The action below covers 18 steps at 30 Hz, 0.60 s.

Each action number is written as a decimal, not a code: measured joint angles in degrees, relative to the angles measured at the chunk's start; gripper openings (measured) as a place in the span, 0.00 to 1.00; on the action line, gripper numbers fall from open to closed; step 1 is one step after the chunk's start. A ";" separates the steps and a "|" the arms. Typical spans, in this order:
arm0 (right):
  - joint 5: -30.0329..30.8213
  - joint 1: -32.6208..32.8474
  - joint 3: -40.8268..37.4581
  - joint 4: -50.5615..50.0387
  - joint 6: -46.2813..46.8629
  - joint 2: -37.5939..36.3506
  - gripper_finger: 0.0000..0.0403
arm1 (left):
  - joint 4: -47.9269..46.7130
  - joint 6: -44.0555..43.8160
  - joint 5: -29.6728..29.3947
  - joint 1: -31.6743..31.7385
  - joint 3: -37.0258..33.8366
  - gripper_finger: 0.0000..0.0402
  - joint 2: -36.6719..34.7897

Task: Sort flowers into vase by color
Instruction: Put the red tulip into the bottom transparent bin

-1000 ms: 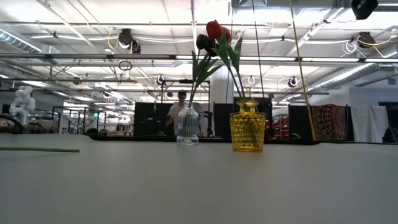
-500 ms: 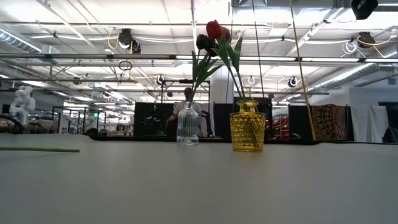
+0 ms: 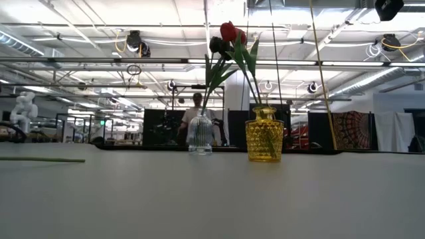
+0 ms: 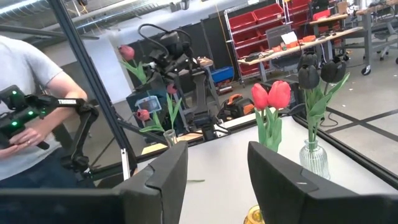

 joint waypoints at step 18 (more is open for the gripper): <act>0.00 0.01 0.00 0.00 0.02 0.00 0.40 | 6.30 -1.11 2.10 -6.68 0.09 0.02 -1.76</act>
